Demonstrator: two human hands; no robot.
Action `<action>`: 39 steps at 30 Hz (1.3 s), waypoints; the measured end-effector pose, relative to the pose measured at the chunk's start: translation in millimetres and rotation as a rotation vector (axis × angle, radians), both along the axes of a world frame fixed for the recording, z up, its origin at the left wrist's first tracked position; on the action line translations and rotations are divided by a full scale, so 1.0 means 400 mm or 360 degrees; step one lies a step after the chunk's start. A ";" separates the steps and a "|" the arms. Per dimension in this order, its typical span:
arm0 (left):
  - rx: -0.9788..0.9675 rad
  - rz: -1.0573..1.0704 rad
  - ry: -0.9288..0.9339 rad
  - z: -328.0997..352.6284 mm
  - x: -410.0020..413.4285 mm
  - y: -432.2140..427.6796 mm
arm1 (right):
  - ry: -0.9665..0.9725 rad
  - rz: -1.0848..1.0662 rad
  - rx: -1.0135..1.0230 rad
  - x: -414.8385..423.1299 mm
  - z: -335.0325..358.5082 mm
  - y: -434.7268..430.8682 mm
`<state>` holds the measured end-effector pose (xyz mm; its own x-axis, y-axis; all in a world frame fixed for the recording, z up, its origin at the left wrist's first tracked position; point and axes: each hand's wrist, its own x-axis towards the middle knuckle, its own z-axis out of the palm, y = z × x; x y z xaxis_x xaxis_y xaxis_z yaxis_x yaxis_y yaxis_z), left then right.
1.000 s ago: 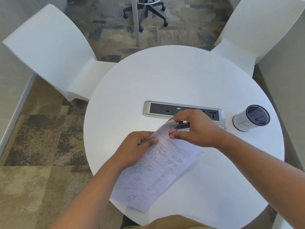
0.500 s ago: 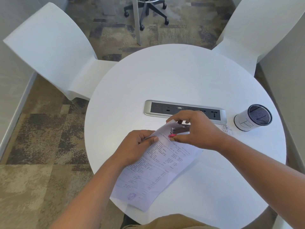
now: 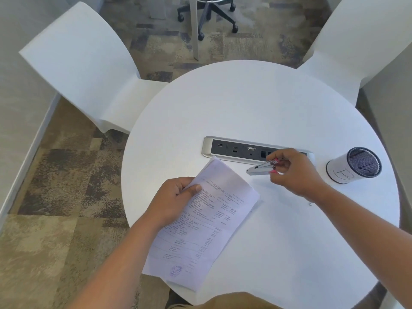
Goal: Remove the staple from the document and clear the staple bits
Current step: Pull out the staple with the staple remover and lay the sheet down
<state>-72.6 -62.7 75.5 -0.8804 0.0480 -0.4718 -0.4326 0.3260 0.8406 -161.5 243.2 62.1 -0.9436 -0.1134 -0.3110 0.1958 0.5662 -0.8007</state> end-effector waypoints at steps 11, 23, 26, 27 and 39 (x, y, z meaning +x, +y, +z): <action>0.0079 0.0074 -0.0023 0.000 0.006 -0.010 | -0.0102 -0.0142 -0.0064 0.004 -0.147 0.025; 0.0062 0.0046 -0.0026 0.011 0.017 -0.005 | 0.0012 -0.0012 0.0705 -0.009 -0.199 0.038; 0.0015 0.0022 0.0073 0.027 0.020 0.001 | 0.0030 -0.0359 0.0439 0.018 -0.119 -0.009; -0.0010 0.0007 0.0125 0.032 0.021 0.000 | -0.0017 -0.0465 0.0293 0.032 -0.082 -0.032; -0.0656 -0.0323 0.1021 0.113 0.039 0.034 | -0.0855 -0.0414 -0.0838 0.192 0.237 -0.195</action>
<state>-57.1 -49.1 120.8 -0.9795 0.1683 0.1106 0.1970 0.6863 0.7002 -84.8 165.0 157.0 -0.6961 -0.1686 -0.6978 0.7051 0.0223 -0.7088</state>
